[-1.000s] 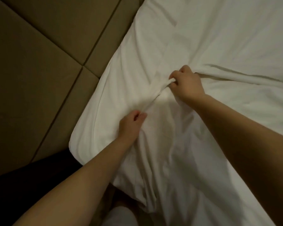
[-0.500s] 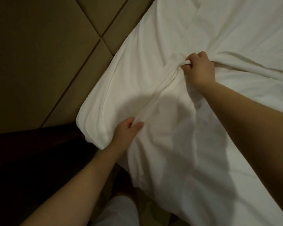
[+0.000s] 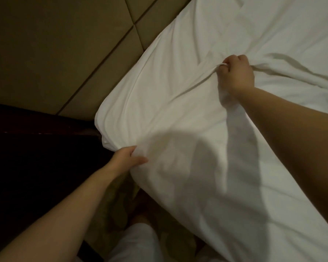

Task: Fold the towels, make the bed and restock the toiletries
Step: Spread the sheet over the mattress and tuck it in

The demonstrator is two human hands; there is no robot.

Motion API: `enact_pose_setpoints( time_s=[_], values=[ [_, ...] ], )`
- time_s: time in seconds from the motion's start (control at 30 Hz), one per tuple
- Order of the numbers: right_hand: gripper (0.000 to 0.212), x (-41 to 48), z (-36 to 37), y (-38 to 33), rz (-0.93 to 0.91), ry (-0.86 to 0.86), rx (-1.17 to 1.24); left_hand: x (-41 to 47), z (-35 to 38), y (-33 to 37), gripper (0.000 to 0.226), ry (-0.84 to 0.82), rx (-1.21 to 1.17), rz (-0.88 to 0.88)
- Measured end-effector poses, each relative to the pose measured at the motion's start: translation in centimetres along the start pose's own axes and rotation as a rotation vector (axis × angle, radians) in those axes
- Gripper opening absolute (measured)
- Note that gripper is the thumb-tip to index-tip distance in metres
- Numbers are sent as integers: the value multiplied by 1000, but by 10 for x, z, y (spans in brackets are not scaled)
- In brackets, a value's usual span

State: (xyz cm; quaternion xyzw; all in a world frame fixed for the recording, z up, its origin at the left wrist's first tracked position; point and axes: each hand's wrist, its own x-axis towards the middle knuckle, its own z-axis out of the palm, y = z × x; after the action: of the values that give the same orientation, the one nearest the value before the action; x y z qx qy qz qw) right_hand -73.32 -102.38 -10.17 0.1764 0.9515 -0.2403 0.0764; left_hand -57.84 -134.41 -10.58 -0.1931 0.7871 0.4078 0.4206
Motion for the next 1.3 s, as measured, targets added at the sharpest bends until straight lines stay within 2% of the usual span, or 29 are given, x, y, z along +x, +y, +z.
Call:
enact_pose_setpoints(
  time_s=[0.03, 0.1, 0.13, 0.17, 0.23, 0.3, 0.37, 0.43, 0.5, 0.63, 0.8, 0.93, 1.03, 1.07, 1.23, 1.3],
  values=[
    [34, 0, -1, -1, -7, 1, -1, -1, -1, -2, 5, 79, 80, 22],
    [32, 0, -3, -3, -17, 18, 5, -4, -1, -3, 16, 343, 203, 68],
    [32, 1, -4, -4, -24, 31, 12, -5, -1, 2, 12, 434, 227, 85],
    [32, 1, -3, -6, -43, 37, 23, -4, 2, 8, 9, 477, 244, 116],
    [37, -3, -1, -10, -132, 27, 63, 2, 13, 27, 24, 500, 293, 207],
    [45, -9, 1, -9, -216, -5, 74, 13, 26, 55, 34, 544, 393, 372],
    [49, -16, -3, -4, -250, -54, 31, 25, 41, 81, 39, 497, 561, 589],
    [51, -25, -12, 8, -247, -86, -6, 40, 58, 109, 44, 414, 619, 704],
    [53, -35, -23, 28, -193, -49, -1, 46, 79, 141, 49, 291, 731, 782],
    [52, -51, -49, 89, 1, 85, -31, 62, 132, 188, 56, 81, 933, 808],
    [48, -60, -76, 167, 135, 234, -65, 101, 200, 238, 58, 136, 1063, 879],
    [50, -56, -87, 223, 270, 306, 25, 125, 250, 281, 53, 373, 1013, 977],
    [51, -48, -93, 260, 319, 312, -52, 130, 267, 302, 49, 381, 966, 895],
    [52, -44, -94, 270, 334, 315, -72, 132, 268, 305, 48, 395, 943, 924],
    [53, -33, -106, 294, 384, 422, 19, 117, 270, 319, 38, 196, 686, 1306],
    [48, -31, -115, 304, 365, 459, -46, 113, 274, 330, 27, 246, 667, 1485]
  ],
)
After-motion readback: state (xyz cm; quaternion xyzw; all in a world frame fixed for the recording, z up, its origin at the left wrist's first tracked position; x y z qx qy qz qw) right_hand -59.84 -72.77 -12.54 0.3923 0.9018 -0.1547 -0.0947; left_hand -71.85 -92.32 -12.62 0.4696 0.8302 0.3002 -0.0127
